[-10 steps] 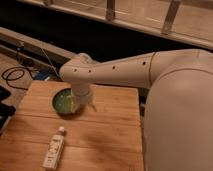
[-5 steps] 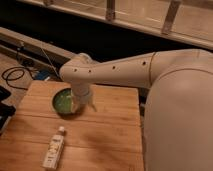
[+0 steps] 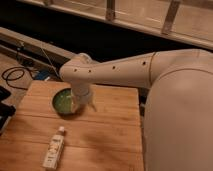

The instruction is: Place the bottle in the ceramic bowl

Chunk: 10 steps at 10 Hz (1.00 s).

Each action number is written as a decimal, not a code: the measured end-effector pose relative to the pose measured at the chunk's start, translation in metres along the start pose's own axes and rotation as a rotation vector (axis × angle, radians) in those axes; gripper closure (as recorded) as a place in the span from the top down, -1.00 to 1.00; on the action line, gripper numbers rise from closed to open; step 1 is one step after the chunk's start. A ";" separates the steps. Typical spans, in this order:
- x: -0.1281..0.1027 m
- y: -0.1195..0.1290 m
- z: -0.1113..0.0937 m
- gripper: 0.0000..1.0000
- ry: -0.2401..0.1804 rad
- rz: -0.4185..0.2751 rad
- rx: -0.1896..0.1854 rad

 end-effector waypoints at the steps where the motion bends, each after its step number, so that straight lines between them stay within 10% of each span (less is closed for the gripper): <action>1: 0.000 0.000 0.000 0.30 -0.001 0.001 -0.001; 6: 0.001 0.072 0.058 0.30 0.104 -0.124 0.005; 10: 0.034 0.139 0.126 0.30 0.241 -0.216 0.088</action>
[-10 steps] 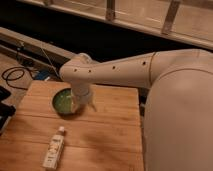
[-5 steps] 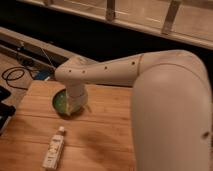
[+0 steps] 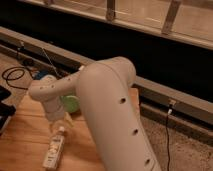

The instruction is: Place the bottle in the ceramic bowl

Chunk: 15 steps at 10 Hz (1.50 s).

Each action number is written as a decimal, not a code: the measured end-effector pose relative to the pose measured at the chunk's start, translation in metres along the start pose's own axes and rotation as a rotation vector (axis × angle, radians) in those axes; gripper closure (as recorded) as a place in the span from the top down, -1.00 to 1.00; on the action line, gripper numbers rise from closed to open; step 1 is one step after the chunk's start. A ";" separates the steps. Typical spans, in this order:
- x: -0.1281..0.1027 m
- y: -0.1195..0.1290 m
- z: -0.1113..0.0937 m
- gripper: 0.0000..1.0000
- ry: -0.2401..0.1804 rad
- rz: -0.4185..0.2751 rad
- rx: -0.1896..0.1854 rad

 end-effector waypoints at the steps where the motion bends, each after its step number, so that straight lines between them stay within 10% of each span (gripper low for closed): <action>1: 0.000 0.001 0.002 0.30 0.004 -0.001 0.005; 5: -0.002 -0.001 0.004 0.30 0.010 0.004 0.000; 12: -0.011 0.015 0.066 0.27 0.170 -0.013 -0.073; 15: -0.008 0.012 0.061 -0.25 0.171 -0.017 -0.063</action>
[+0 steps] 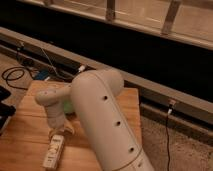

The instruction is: Place the bottle in the ceramic bowl

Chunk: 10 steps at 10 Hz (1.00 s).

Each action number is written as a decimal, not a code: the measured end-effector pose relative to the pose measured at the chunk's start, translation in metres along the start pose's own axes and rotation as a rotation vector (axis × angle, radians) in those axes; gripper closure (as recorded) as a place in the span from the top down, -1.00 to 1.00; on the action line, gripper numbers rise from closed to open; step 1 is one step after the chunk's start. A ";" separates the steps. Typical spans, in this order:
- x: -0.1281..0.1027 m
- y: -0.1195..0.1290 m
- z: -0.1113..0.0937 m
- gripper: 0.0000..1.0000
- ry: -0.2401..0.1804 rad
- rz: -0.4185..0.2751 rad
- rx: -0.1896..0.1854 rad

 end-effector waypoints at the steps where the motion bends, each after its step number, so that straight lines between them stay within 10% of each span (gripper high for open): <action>1: 0.001 0.000 -0.001 -0.38 0.003 0.002 -0.002; 3: 0.001 0.001 -0.004 -0.86 0.002 0.000 -0.003; 7: 0.002 0.002 -0.007 -1.00 -0.009 -0.005 -0.002; 10: 0.020 -0.006 -0.037 -1.00 -0.135 -0.010 -0.033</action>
